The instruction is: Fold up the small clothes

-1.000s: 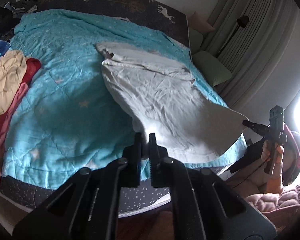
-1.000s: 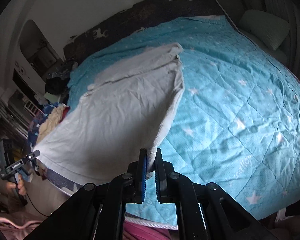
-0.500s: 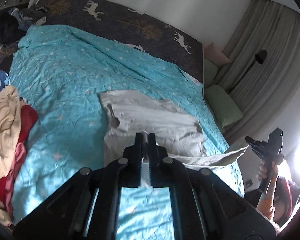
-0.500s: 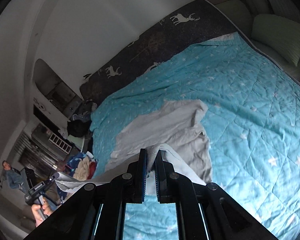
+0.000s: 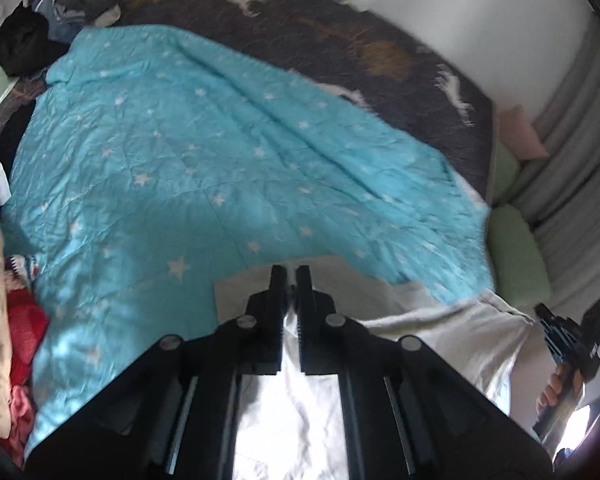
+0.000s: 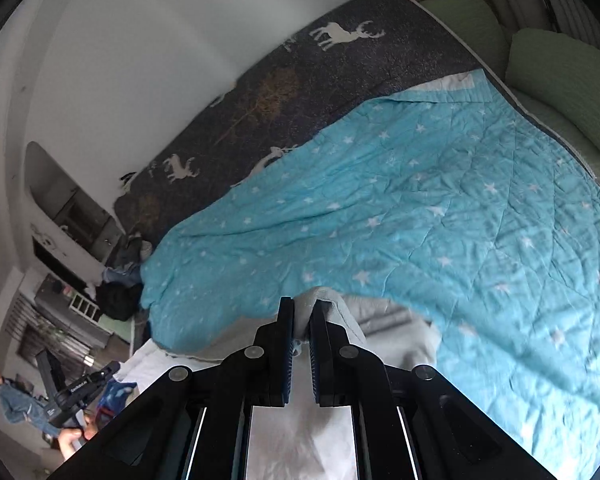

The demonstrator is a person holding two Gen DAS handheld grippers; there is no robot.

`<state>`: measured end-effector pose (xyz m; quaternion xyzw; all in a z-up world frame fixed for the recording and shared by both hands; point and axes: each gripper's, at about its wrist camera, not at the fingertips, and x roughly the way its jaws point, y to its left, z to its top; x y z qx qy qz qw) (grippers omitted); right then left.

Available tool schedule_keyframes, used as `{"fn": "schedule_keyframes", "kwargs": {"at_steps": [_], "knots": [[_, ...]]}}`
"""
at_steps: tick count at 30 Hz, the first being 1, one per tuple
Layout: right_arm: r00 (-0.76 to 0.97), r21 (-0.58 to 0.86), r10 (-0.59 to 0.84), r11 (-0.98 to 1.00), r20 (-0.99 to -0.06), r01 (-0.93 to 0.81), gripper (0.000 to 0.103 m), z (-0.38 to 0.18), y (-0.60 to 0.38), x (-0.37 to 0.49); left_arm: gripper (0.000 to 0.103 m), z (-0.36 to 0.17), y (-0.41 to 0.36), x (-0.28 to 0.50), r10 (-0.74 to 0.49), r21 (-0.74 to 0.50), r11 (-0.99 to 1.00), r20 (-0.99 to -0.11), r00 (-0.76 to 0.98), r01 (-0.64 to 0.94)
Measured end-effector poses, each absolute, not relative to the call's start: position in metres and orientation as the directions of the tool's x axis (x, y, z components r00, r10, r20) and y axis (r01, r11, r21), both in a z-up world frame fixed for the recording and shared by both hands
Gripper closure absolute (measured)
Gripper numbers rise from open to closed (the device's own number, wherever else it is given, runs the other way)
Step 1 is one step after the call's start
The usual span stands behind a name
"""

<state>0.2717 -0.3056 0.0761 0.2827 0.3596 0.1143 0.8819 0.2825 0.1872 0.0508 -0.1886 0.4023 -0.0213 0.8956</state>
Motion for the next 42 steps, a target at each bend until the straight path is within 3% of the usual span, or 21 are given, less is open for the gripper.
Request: {"fn": "schedule_keyframes", "kwargs": {"at_steps": [11, 12, 14, 15, 16, 17, 18, 19, 23, 30, 35, 42], "knots": [[0.616, 0.547, 0.350, 0.821, -0.705, 0.160, 0.097, -0.040, -0.306, 0.382, 0.096, -0.045, 0.188, 0.367, -0.157, -0.334, 0.915, -0.811, 0.564, -0.225], [0.610, 0.549, 0.355, 0.820, -0.708, 0.160, 0.094, -0.046, -0.307, 0.384, 0.094, -0.050, 0.190, 0.369, -0.156, -0.340, 0.910, -0.810, 0.565, -0.235], [0.588, 0.536, 0.359, 0.830, -0.725, 0.154, 0.089, -0.056, -0.306, 0.389, 0.075, -0.054, 0.195, 0.368, -0.144, -0.355, 0.895, -0.802, 0.580, -0.269], [0.578, 0.531, 0.362, 0.834, -0.731, 0.149, 0.083, -0.058, -0.306, 0.390, 0.058, -0.055, 0.198, 0.369, -0.146, -0.366, 0.888, -0.798, 0.585, -0.278], [0.574, 0.534, 0.370, 0.833, -0.731, 0.143, 0.072, -0.060, -0.306, 0.390, 0.047, -0.056, 0.200, 0.369, -0.143, -0.372, 0.883, -0.794, 0.591, -0.285], [0.580, 0.542, 0.377, 0.829, -0.723, 0.138, 0.065, -0.059, -0.309, 0.389, 0.047, -0.053, 0.202, 0.367, -0.130, -0.371, 0.882, -0.785, 0.606, -0.292], [0.589, 0.551, 0.379, 0.823, -0.713, 0.137, 0.047, -0.057, -0.312, 0.388, 0.047, -0.051, 0.202, 0.365, -0.123, -0.367, 0.885, -0.779, 0.614, -0.288], [0.600, 0.560, 0.383, 0.817, -0.703, 0.136, 0.038, -0.055, -0.315, 0.387, 0.047, -0.048, 0.203, 0.364, -0.122, -0.364, 0.889, -0.774, 0.621, -0.279], [0.625, 0.588, 0.395, 0.799, -0.673, 0.129, 0.037, -0.041, -0.329, 0.376, 0.045, -0.034, 0.204, 0.349, -0.134, -0.338, 0.917, -0.762, 0.633, -0.213], [0.555, 0.476, 0.377, 0.878, -0.741, 0.040, 0.037, -0.032, -0.328, 0.313, 0.033, -0.030, 0.198, 0.283, -0.189, -0.272, 0.961, -0.763, 0.619, -0.043], [0.506, 0.429, 0.364, 0.903, -0.782, 0.013, 0.037, -0.050, -0.329, 0.239, 0.032, -0.058, 0.200, 0.222, -0.267, -0.315, 0.949, -0.794, 0.546, 0.005], [0.451, 0.536, 0.462, 0.843, -0.764, 0.042, 0.037, -0.077, -0.334, 0.167, 0.032, -0.096, 0.203, 0.179, -0.388, -0.437, 0.899, -0.813, 0.434, -0.015]]}}
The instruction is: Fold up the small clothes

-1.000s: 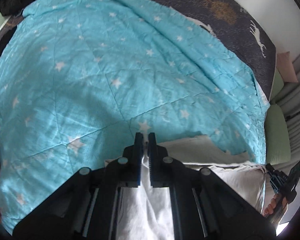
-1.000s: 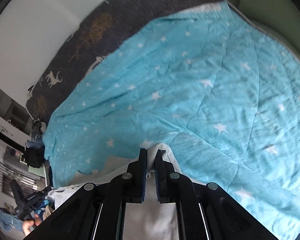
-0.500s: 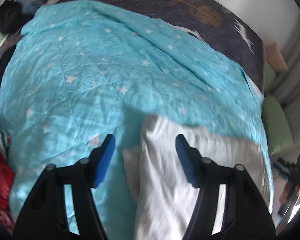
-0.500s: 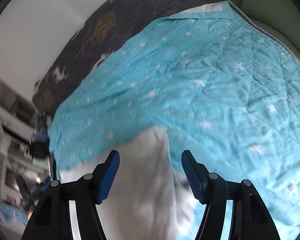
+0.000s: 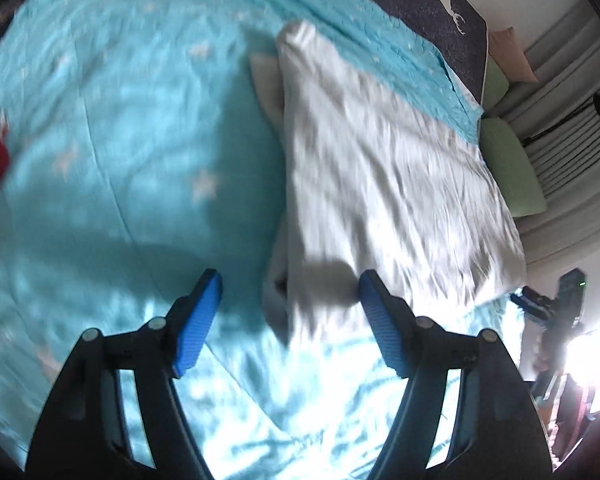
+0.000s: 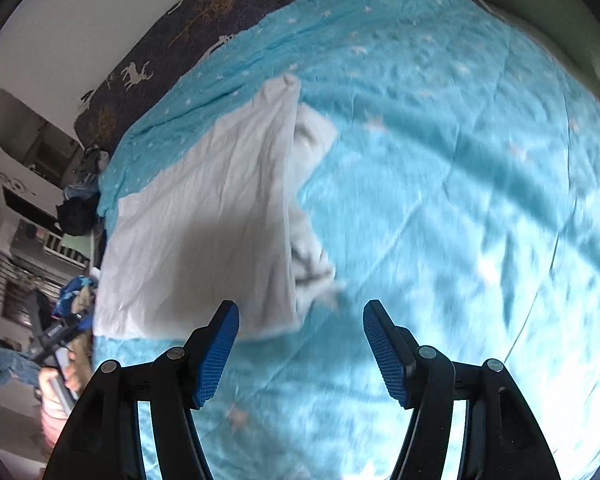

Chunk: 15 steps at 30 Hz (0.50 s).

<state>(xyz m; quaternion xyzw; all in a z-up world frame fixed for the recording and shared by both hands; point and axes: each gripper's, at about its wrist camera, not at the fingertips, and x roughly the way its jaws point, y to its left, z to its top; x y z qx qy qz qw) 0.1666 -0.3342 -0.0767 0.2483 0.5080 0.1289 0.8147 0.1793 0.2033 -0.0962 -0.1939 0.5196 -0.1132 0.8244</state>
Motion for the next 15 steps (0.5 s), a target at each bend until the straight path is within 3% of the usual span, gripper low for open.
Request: {"fn": "schedule_keyframes", "kwargs": {"at_steps": [2, 3, 4, 6, 7, 9, 12, 15], "knots": [[0.428, 0.591, 0.515, 0.805, -0.742, 0.056, 0.037, -0.085, -0.333, 0.162, 0.032, -0.096, 0.200, 0.175, -0.389, -0.437, 0.900, -0.803, 0.451, -0.001], [0.425, 0.620, 0.542, 0.782, -0.725, 0.060, 0.037, -0.088, -0.332, 0.162, 0.040, -0.095, 0.198, 0.175, -0.398, -0.444, 0.896, -0.800, 0.449, 0.002], [0.427, 0.638, 0.556, 0.767, -0.713, 0.067, 0.037, -0.091, -0.330, 0.162, 0.055, -0.095, 0.197, 0.174, -0.427, -0.474, 0.881, -0.789, 0.441, 0.005], [0.440, 0.672, 0.578, 0.736, -0.687, 0.083, 0.037, -0.094, -0.325, 0.167, 0.068, -0.096, 0.192, 0.174, -0.472, -0.521, 0.854, -0.772, 0.427, 0.002], [0.446, 0.694, 0.595, 0.714, -0.668, 0.088, 0.037, -0.096, -0.323, 0.171, 0.086, -0.095, 0.189, 0.174, -0.450, -0.498, 0.867, -0.779, 0.437, 0.004], [0.455, 0.721, 0.614, 0.686, -0.645, 0.098, 0.038, -0.097, -0.317, 0.179, 0.092, -0.095, 0.180, 0.175, -0.382, -0.419, 0.908, -0.807, 0.451, 0.019], [0.489, 0.649, 0.504, 0.738, -0.712, 0.183, 0.097, -0.097, -0.312, 0.190, 0.094, -0.086, 0.177, 0.169, -0.333, -0.370, 0.929, -0.812, 0.480, 0.018], [0.503, 0.633, 0.468, 0.741, -0.726, 0.224, 0.098, -0.089, -0.314, 0.183, 0.094, -0.069, 0.184, 0.158, -0.359, -0.394, 0.918, -0.785, 0.505, 0.041]]}}
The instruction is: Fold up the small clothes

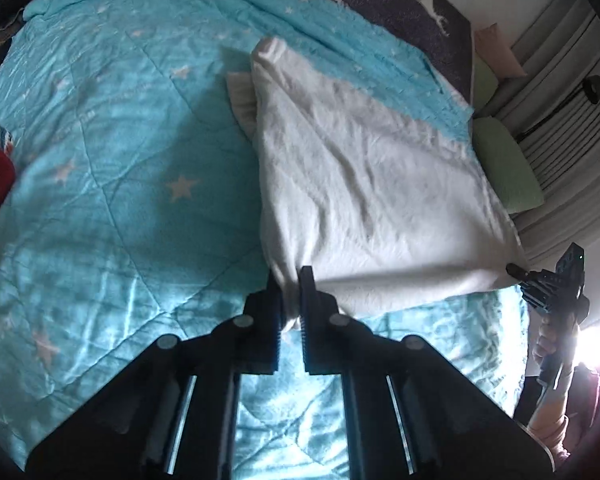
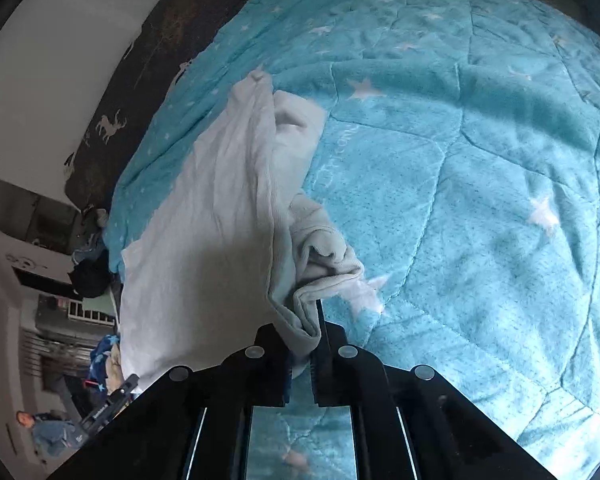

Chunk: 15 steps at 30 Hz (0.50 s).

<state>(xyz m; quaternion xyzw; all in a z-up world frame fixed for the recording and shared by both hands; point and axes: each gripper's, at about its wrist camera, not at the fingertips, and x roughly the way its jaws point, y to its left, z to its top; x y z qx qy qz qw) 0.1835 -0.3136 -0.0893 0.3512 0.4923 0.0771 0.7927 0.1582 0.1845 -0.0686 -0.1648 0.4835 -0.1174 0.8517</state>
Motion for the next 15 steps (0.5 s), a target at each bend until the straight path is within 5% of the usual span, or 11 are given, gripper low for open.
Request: {"fn": "schedule_keyframes", "kwargs": {"at_steps": [9, 11, 13, 15], "knots": [[0.584, 0.544, 0.375, 0.827, -0.720, 0.140, 0.100, -0.028, -0.330, 0.128, 0.099, -0.049, 0.198, 0.115, -0.355, -0.380, 0.923, -0.777, 0.520, 0.062], [0.576, 0.527, 0.366, 0.839, -0.731, 0.136, 0.097, -0.032, -0.335, 0.116, 0.083, -0.054, 0.203, 0.110, -0.328, -0.364, 0.931, -0.788, 0.522, 0.034], [0.561, 0.535, 0.384, 0.835, -0.734, 0.128, 0.085, -0.039, -0.339, 0.107, 0.042, -0.060, 0.201, 0.108, -0.339, -0.375, 0.927, -0.794, 0.504, 0.033], [0.549, 0.560, 0.411, 0.818, -0.728, 0.130, 0.068, -0.047, -0.340, 0.102, 0.041, -0.066, 0.194, 0.109, -0.363, -0.389, 0.920, -0.795, 0.486, 0.051]]}}
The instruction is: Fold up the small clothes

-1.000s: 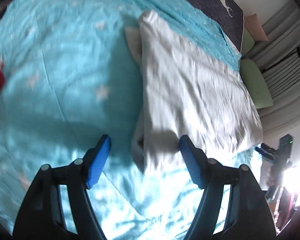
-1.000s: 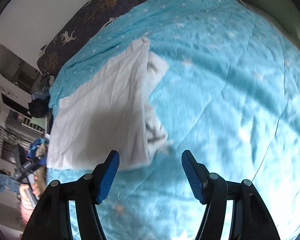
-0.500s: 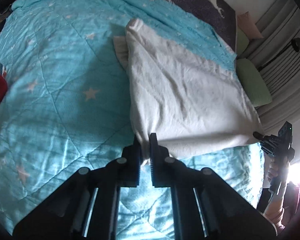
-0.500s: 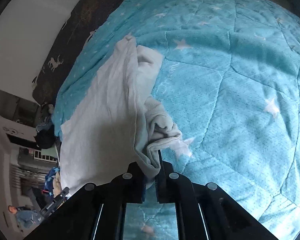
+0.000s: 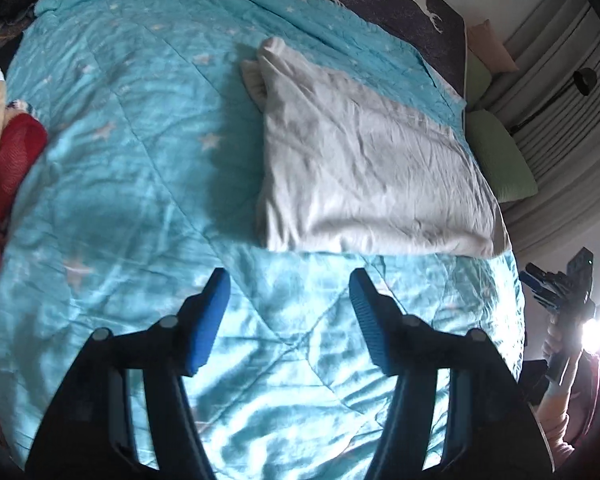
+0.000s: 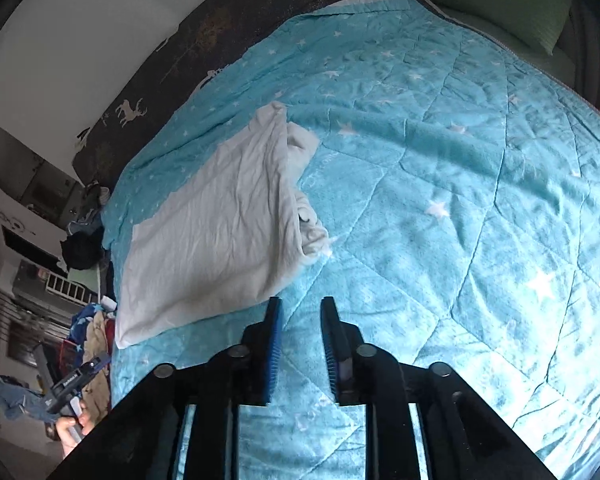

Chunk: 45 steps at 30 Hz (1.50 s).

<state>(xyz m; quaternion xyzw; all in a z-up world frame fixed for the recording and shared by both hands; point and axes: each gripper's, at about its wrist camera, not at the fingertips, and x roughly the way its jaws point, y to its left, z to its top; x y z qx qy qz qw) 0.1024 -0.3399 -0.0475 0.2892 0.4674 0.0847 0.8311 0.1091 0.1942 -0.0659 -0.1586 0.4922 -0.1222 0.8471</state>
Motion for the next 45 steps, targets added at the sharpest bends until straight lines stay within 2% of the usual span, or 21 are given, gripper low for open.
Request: {"fn": "schedule_keyframes", "kwargs": {"at_steps": [1, 4, 9, 11, 13, 17, 18, 19, 20, 22, 28, 31, 39, 45], "knots": [[0.544, 0.584, 0.434, 0.801, -0.718, 0.131, 0.060, -0.052, -0.339, 0.103, 0.041, -0.070, 0.189, 0.111, -0.379, -0.401, 0.914, -0.798, 0.469, 0.057], [0.537, 0.661, 0.511, 0.740, -0.671, 0.121, 0.050, -0.064, -0.332, 0.109, 0.041, -0.085, 0.183, 0.121, -0.465, -0.506, 0.862, -0.775, 0.428, 0.021], [0.526, 0.744, 0.582, 0.649, -0.621, 0.160, 0.049, -0.091, -0.321, 0.140, 0.042, -0.096, 0.193, 0.138, -0.511, -0.614, 0.787, -0.706, 0.490, -0.065], [0.519, 0.746, 0.581, 0.640, -0.627, 0.185, 0.049, -0.101, -0.317, 0.153, 0.049, -0.099, 0.201, 0.144, -0.518, -0.647, 0.753, -0.694, 0.501, -0.118], [0.512, 0.752, 0.590, 0.631, -0.625, 0.190, 0.049, -0.106, -0.313, 0.165, 0.066, -0.104, 0.210, 0.149, -0.528, -0.681, 0.713, -0.679, 0.510, -0.167], [0.516, 0.749, 0.586, 0.637, -0.624, 0.182, 0.047, -0.101, -0.307, 0.182, 0.082, -0.118, 0.224, 0.155, -0.570, -0.752, 0.614, -0.632, 0.525, -0.240], [0.517, 0.744, 0.580, 0.642, -0.629, 0.184, 0.050, -0.100, -0.305, 0.187, 0.089, -0.119, 0.225, 0.155, -0.569, -0.757, 0.607, -0.627, 0.532, -0.243], [0.520, 0.735, 0.568, 0.651, -0.638, 0.189, 0.082, -0.100, -0.303, 0.190, 0.092, -0.119, 0.225, 0.154, -0.568, -0.763, 0.599, -0.618, 0.544, -0.242], [0.523, 0.723, 0.553, 0.662, -0.649, 0.198, 0.101, -0.100, -0.302, 0.192, 0.093, -0.117, 0.225, 0.151, -0.567, -0.769, 0.594, -0.608, 0.556, -0.236], [0.521, 0.707, 0.535, 0.675, -0.665, 0.209, 0.100, -0.099, -0.301, 0.194, 0.095, -0.108, 0.222, 0.148, -0.556, -0.766, 0.607, -0.601, 0.574, -0.214], [0.598, 0.711, 0.519, 0.692, -0.611, 0.125, 0.100, -0.053, -0.299, 0.173, 0.096, -0.051, 0.217, 0.124, -0.516, -0.725, 0.681, -0.574, 0.636, -0.103], [0.611, 0.709, 0.522, 0.698, -0.596, 0.095, 0.100, -0.037, -0.298, 0.157, 0.096, -0.039, 0.216, 0.109, -0.522, -0.703, 0.709, -0.582, 0.623, -0.063], [0.577, 0.703, 0.532, 0.703, -0.619, 0.106, 0.100, -0.059, -0.306, 0.071, 0.096, -0.063, 0.216, 0.044, -0.546, -0.667, 0.743, -0.650, 0.528, -0.053], [0.590, 0.642, 0.443, 0.747, -0.676, 0.174, 0.100, -0.077, -0.323, 0.005, 0.099, -0.078, 0.228, 0.007, -0.506, -0.636, 0.766, -0.685, 0.524, -0.093]]}}
